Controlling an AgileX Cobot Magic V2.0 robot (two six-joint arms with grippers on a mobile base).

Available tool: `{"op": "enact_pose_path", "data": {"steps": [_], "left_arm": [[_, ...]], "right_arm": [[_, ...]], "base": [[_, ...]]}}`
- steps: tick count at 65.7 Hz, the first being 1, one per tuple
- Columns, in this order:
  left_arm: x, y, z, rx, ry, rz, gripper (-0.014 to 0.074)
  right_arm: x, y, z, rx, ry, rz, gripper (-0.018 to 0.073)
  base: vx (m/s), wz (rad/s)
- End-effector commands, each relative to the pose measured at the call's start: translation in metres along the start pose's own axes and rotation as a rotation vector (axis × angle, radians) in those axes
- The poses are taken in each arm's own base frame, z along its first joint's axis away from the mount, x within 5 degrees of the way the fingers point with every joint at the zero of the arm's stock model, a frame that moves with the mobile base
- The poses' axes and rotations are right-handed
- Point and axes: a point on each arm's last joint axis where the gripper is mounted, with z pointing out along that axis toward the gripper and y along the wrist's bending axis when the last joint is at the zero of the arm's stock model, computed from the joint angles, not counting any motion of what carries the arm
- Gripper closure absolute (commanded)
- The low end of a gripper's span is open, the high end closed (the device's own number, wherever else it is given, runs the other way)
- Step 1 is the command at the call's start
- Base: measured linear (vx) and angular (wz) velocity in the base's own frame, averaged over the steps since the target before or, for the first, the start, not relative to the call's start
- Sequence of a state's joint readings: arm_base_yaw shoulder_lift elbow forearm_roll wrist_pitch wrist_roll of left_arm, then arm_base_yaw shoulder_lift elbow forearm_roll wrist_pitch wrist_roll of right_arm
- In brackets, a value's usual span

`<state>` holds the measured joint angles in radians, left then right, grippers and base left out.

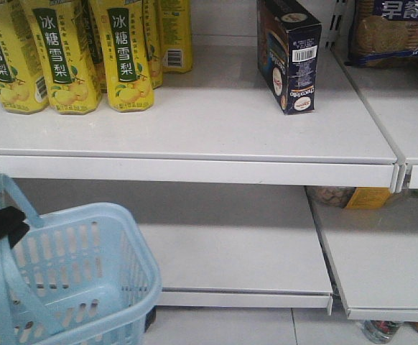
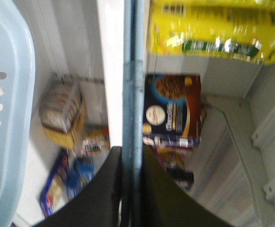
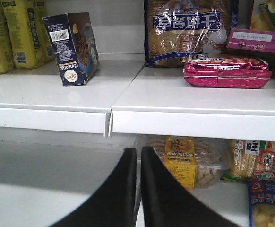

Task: Left arm holds basket, right arm returns cookies

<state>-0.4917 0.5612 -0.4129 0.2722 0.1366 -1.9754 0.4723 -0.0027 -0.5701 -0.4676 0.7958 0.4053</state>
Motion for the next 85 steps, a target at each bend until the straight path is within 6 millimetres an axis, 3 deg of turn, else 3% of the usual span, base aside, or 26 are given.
{"op": "enact_pose_path", "data": {"steps": [1,41,69,85], "left_arm": [[-0.004,-0.018,-0.009,0.107,-0.038,0.051,0.0599],[-0.037,-0.020,-0.041,0.031,-0.441,0.608,0.0599],[-0.045,-0.021,-0.045,-0.099,-0.541,0.998,0.0599],[-0.045,-0.019,-0.047,-0.138,-0.550,1.134,0.0599]], "right_arm": [[-0.011,0.001,0.000,-0.005,-0.066,-0.024,0.0568],[-0.011,0.001,0.000,-0.005,-0.066,-0.024,0.0568],[-0.011,0.001,0.000,-0.005,-0.066,-0.024,0.0568],[-0.011,0.001,0.000,-0.006,-0.066,-0.024,0.0566]], "base": [[0.00,0.00],[0.00,0.00],[0.00,0.00],[0.00,0.00]]}}
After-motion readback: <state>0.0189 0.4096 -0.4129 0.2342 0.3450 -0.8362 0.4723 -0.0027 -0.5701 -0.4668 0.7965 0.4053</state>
